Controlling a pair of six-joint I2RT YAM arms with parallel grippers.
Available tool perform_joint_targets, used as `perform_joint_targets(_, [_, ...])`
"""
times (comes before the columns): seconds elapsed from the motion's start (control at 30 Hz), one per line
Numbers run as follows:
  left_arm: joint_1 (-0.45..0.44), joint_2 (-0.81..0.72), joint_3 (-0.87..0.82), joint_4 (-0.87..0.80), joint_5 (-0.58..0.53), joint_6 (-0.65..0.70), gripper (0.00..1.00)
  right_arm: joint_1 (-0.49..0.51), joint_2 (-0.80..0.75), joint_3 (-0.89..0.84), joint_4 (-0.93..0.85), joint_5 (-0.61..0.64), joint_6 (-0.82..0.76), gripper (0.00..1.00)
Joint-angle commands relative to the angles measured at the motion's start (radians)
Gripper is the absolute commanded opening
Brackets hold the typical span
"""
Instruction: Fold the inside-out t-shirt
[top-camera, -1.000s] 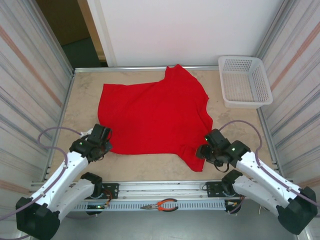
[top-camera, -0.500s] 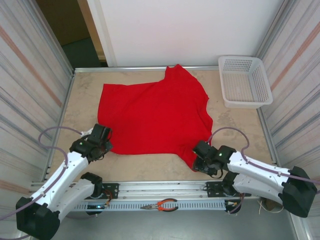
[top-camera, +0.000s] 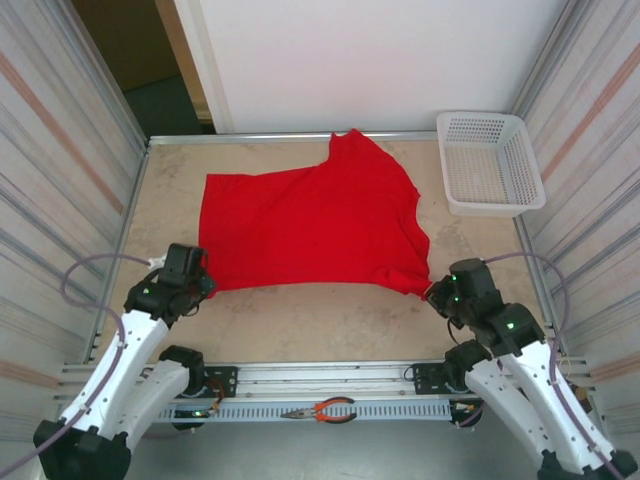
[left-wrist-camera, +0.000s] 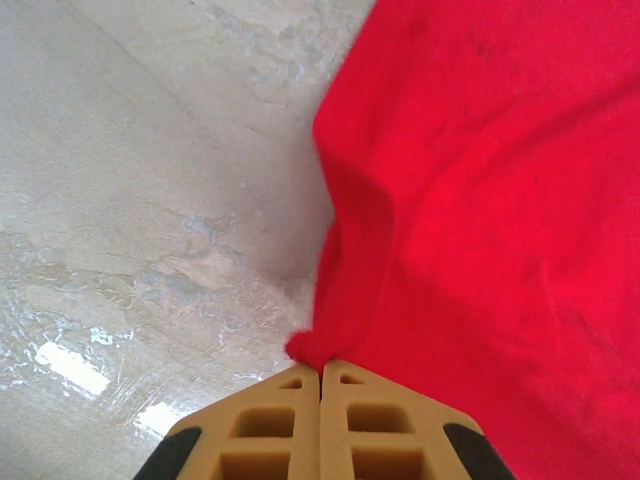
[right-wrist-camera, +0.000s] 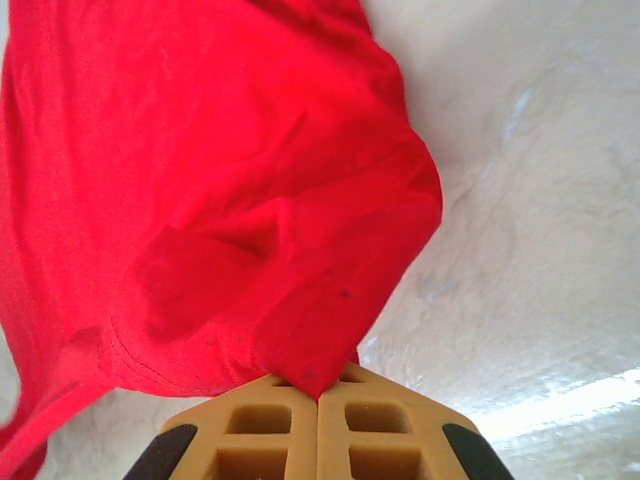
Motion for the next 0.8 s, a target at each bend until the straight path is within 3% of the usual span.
perform_joint_targets(0.0, [0.025, -0.03, 0.025, -0.06, 0.025, 0.04, 0.0, -0.049, -0.019, 0.043, -0.133, 0.002, -0.071, 0.0])
perform_joint_targets(0.2, [0.037, -0.081, 0.044, -0.106, 0.025, 0.04, 0.0, -0.069, -0.056, 0.137, -0.204, 0.097, -0.072, 0.0])
perform_joint_targets(0.4, [0.037, -0.178, 0.109, -0.056, 0.062, 0.07, 0.0, -0.069, -0.041, 0.253, -0.174, 0.067, -0.119, 0.0])
perform_joint_targets(0.57, [0.037, -0.178, 0.172, 0.043, 0.168, 0.151, 0.0, -0.069, 0.005, 0.318, -0.163, 0.041, -0.176, 0.0])
perform_joint_targets(0.77, [0.037, -0.144, 0.116, 0.039, 0.309, 0.177, 0.0, -0.07, 0.005, 0.251, -0.143, -0.018, -0.158, 0.0])
